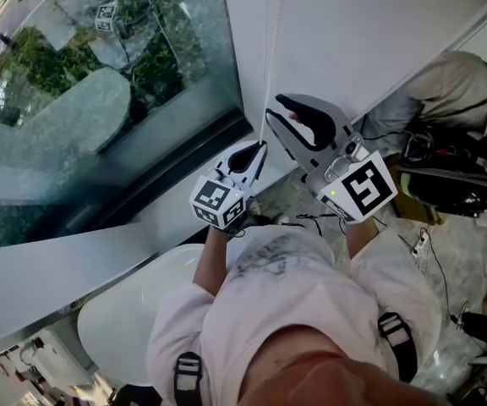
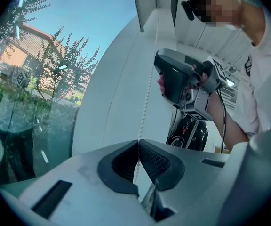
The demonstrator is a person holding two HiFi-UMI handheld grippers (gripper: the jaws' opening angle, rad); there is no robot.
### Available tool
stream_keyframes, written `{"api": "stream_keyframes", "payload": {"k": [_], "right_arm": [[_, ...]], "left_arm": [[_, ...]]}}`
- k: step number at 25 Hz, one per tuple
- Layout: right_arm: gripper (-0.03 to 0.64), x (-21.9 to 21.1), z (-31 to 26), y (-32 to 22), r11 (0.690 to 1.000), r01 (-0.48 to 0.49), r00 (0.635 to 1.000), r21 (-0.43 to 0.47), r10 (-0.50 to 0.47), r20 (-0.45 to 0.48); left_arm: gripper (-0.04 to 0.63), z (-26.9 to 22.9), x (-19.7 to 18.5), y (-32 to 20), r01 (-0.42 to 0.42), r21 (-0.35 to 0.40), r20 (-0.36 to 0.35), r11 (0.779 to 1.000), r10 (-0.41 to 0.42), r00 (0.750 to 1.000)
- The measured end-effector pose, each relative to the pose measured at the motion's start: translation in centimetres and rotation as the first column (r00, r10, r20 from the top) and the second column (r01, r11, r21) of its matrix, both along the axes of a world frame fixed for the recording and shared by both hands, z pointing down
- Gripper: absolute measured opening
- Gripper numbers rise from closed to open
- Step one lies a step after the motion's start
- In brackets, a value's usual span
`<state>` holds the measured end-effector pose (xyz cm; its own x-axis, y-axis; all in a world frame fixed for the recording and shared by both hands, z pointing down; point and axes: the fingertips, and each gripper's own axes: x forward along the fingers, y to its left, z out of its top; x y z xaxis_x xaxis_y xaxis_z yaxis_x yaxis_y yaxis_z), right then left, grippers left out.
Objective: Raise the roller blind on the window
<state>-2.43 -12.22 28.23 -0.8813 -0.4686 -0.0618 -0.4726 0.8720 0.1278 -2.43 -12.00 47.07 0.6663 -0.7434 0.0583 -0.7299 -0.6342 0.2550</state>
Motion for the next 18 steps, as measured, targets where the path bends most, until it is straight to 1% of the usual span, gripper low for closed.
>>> {"api": "stream_keyframes", "payload": {"k": [6,9,10,11,13,16,18], "right_arm": [[0.14,-0.7,-2.9,-0.6,0.998,0.013,1.0,0.058,-0.013,0.015],[0.138,-0.9,-3.7,-0.8,0.997,0.023,0.999,0.067,-0.025,0.026],[0.126,-1.0,-3.9,-0.9,0.998,0.025,0.999,0.063,-0.027,0.03],[0.093,-1.0,-4.0,-1.1,0.998,0.024,0.999,0.053,-0.026,0.036],[0.069,-0.9,-4.1,-1.4,1.0,0.023,0.998,0.003,-0.023,0.063],[0.061,-0.8,-4.2,-1.5,0.995,0.046,0.991,-0.087,-0.035,0.128],[0.061,-0.7,-4.2,-1.3,0.995,0.041,0.987,-0.091,-0.026,0.156]], "left_arm": [[0.01,-0.1,0.2,-0.1,-0.002,0.003,0.002,1.0,0.002,1.0],[0.01,0.2,0.3,-0.2,-0.005,-0.001,0.016,1.0,0.005,1.0],[0.009,0.4,0.5,-0.2,-0.007,-0.004,0.024,1.0,0.007,1.0],[0.009,0.7,0.6,-0.2,-0.009,-0.007,0.027,1.0,0.009,1.0],[0.009,0.8,0.7,-0.1,-0.011,-0.013,0.02,1.0,0.012,1.0],[0.009,0.8,0.8,-0.2,-0.012,-0.013,0.015,1.0,0.012,1.0],[0.009,0.8,0.7,-0.2,-0.012,-0.012,0.016,1.0,0.012,1.0]]}}
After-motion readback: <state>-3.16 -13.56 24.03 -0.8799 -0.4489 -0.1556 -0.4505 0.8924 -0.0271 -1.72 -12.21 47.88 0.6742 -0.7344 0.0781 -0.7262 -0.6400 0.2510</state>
